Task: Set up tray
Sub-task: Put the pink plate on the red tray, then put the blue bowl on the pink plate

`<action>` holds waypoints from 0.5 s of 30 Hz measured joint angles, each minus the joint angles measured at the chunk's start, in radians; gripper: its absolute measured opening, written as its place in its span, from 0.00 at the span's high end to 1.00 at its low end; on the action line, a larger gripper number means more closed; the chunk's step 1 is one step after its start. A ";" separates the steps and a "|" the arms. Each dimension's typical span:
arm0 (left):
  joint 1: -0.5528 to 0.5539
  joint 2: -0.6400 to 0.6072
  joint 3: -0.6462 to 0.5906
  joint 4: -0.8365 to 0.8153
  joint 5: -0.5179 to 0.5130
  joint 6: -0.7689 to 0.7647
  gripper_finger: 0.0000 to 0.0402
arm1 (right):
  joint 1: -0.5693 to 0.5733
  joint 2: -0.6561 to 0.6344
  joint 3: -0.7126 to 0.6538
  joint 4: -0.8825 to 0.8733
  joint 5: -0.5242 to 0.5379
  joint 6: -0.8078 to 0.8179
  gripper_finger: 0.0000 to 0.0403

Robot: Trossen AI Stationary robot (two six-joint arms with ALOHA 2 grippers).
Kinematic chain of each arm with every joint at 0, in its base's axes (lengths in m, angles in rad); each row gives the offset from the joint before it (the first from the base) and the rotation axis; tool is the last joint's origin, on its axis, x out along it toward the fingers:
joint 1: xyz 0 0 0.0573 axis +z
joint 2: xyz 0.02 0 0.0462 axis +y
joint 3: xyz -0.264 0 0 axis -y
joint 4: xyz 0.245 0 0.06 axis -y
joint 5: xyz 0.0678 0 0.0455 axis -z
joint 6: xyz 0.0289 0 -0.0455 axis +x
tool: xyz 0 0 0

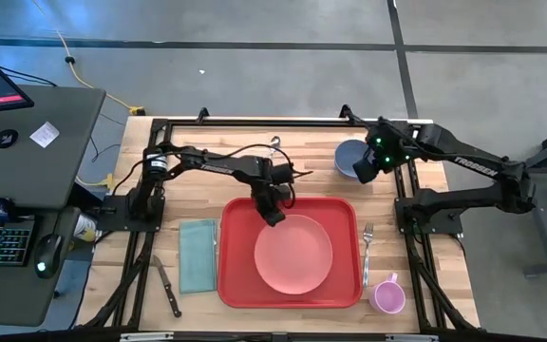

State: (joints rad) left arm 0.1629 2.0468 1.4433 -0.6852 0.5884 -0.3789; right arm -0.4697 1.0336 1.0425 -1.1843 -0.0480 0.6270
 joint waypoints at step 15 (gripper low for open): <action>0.000 0.000 0.009 0.017 -0.095 -0.144 0.64 | -0.013 0.000 -0.228 0.059 0.028 0.056 0.46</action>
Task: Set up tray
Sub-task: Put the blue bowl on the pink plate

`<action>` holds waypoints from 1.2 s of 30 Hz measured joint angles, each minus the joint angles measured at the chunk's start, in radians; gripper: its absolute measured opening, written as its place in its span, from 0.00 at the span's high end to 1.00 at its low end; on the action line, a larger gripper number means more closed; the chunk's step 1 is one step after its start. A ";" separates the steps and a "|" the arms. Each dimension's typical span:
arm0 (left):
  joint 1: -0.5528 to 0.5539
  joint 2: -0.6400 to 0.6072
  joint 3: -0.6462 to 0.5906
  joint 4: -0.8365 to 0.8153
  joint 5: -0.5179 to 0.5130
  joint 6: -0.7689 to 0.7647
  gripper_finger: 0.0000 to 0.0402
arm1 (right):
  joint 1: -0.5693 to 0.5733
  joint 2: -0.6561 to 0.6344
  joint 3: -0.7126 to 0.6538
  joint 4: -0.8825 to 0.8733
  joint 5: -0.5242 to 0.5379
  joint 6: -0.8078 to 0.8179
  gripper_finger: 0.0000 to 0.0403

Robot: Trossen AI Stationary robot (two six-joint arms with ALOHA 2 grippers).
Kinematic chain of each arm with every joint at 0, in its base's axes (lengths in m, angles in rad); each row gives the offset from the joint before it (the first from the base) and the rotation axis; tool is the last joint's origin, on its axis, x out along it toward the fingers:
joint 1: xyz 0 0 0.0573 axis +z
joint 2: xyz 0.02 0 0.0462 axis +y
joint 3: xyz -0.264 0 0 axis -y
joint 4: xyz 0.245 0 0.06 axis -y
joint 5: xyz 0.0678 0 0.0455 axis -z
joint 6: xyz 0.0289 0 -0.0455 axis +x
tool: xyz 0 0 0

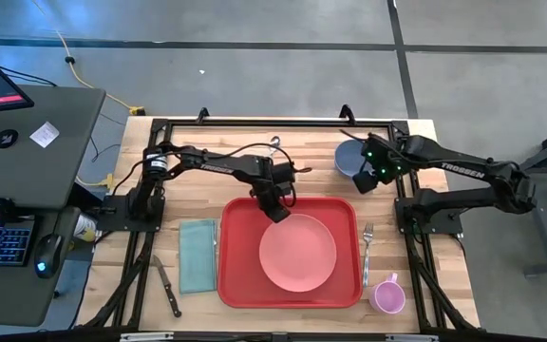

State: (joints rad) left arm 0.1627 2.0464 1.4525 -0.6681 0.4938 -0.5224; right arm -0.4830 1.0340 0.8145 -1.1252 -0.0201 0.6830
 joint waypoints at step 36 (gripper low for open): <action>0.021 -0.440 0.279 -0.386 -0.404 0.129 0.75 | -0.369 0.360 0.002 0.182 0.092 0.007 0.66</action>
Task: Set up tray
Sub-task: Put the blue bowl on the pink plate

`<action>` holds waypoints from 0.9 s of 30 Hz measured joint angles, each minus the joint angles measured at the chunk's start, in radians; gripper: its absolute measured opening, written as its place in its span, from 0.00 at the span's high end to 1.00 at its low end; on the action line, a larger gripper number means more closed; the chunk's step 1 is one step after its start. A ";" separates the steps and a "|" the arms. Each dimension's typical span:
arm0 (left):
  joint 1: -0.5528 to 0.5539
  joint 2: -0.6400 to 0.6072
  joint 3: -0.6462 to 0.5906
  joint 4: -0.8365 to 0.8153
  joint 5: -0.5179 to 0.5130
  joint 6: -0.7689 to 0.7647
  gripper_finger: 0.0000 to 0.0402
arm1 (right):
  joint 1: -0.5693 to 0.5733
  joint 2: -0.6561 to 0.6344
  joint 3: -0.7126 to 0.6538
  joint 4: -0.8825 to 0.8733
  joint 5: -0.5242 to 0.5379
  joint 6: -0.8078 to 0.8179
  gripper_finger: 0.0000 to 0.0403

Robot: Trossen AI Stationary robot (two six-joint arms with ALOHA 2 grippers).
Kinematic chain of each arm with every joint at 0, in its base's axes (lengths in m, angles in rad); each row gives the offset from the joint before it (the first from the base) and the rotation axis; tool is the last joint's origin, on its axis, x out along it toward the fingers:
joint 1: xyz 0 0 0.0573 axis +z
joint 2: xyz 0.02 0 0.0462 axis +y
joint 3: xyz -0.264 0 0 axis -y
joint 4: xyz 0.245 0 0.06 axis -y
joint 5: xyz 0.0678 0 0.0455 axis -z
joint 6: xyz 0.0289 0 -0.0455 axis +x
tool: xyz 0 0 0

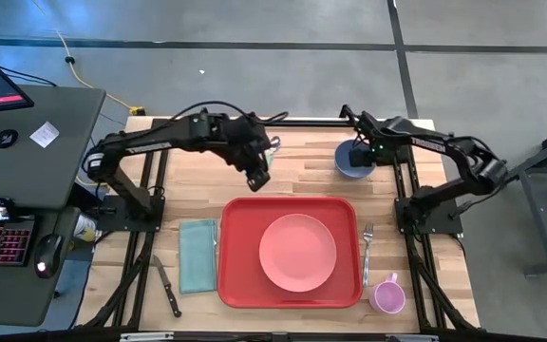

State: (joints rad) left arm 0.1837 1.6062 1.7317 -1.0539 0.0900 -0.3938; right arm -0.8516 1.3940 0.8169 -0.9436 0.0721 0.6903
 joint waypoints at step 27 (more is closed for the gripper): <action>0.000 -0.050 -0.001 -0.255 -0.239 0.019 0.80 | 0.077 -0.371 0.000 -0.033 -0.240 -0.009 0.99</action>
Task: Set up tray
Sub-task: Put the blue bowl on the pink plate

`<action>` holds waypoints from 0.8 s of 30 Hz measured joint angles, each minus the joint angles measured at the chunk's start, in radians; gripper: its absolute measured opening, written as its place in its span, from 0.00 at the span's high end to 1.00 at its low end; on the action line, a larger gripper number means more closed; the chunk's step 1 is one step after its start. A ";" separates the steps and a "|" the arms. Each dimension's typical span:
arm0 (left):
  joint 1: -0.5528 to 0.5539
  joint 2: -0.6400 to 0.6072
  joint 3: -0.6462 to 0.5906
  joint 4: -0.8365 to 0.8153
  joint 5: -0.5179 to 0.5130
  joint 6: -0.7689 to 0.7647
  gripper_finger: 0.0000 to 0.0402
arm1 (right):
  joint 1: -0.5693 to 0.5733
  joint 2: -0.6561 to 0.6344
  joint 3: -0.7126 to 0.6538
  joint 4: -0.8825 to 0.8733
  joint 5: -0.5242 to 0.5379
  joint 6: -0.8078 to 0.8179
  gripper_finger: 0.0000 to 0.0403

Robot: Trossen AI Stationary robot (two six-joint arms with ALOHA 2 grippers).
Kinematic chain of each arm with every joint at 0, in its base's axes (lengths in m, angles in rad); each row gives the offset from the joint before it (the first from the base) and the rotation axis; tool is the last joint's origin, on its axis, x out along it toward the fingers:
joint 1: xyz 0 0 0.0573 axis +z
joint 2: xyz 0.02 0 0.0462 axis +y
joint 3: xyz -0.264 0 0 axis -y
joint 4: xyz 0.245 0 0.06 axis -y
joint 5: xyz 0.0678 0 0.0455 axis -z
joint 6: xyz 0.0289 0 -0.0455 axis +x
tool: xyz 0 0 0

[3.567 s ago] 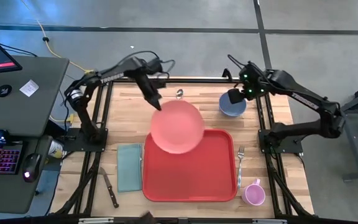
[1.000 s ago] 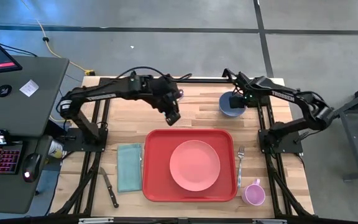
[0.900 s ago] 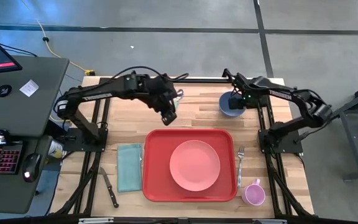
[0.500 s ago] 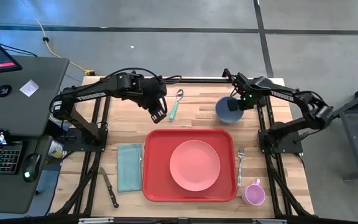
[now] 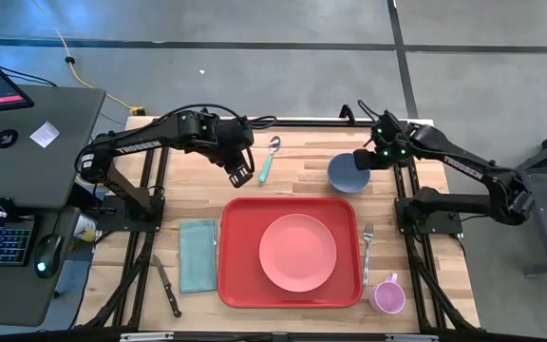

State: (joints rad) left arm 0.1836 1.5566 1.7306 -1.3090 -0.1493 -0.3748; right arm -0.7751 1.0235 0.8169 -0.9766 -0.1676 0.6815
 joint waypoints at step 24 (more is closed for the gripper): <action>-0.001 -0.033 -0.001 -0.082 0.051 -0.044 0.82 | -0.002 0.127 -0.204 0.080 0.047 0.077 0.58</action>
State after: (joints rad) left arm 0.1829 1.5234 1.7298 -1.3912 -0.0986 -0.4192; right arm -0.7773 1.1507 0.6128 -0.8971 -0.1208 0.7581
